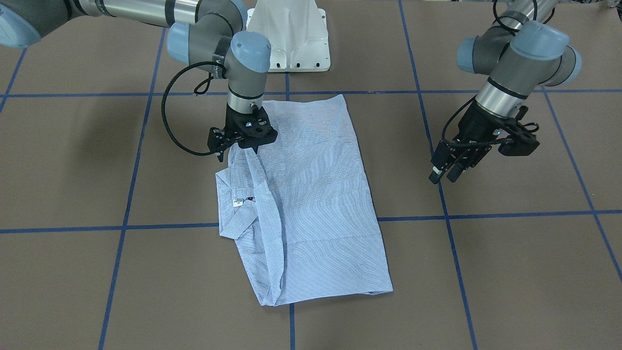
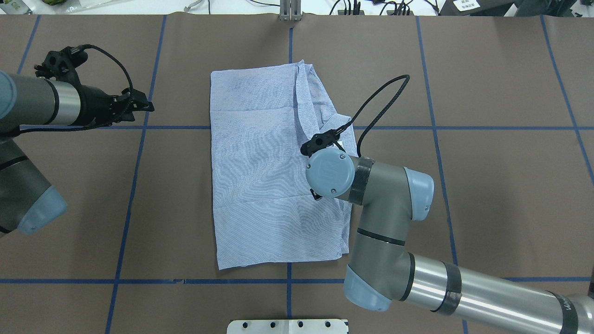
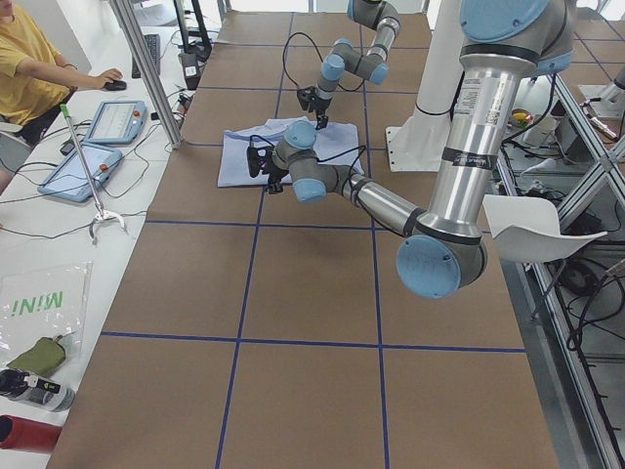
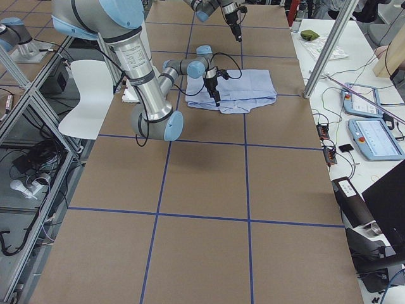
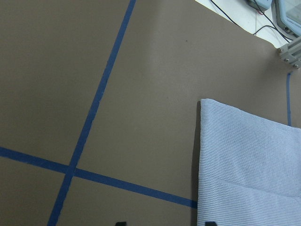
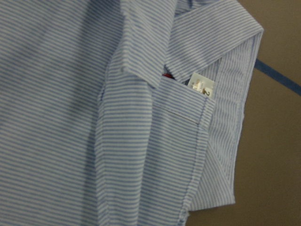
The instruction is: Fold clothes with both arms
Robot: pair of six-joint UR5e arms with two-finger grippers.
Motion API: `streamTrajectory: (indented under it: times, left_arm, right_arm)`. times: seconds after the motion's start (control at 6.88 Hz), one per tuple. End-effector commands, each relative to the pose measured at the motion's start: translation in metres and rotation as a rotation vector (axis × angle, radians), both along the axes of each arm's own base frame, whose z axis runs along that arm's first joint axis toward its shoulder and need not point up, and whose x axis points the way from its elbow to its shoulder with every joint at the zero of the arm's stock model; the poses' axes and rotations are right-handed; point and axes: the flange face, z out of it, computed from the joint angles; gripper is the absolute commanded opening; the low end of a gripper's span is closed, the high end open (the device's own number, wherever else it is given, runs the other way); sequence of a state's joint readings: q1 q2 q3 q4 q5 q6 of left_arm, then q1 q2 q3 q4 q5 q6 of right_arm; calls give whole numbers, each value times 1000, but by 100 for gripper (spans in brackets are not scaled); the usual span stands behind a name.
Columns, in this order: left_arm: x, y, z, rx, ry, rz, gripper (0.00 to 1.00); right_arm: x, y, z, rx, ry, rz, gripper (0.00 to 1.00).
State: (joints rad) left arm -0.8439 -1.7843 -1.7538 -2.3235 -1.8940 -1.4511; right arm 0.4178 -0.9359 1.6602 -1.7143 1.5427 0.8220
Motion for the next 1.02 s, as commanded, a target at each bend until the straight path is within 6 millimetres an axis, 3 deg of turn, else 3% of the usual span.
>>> streamTrajectory:
  times: [0.0,0.29,0.58,0.87]
  left_arm:
    - [0,1,-2,-2,8,9,64]
    - [-3,3,-7,3,15,8,64]
    - [-4,4,-12,9,21,8,64]
    - [-5,5,-13,11,22,7,64]
  right_arm:
    - [40,-26,25,27,37,-19,100]
    - [77,-35,43,42,55,-18,100]
    - [78,-26,20,-45,-45,87,100]
    - [56,30,-19,-317,-273,418,100]
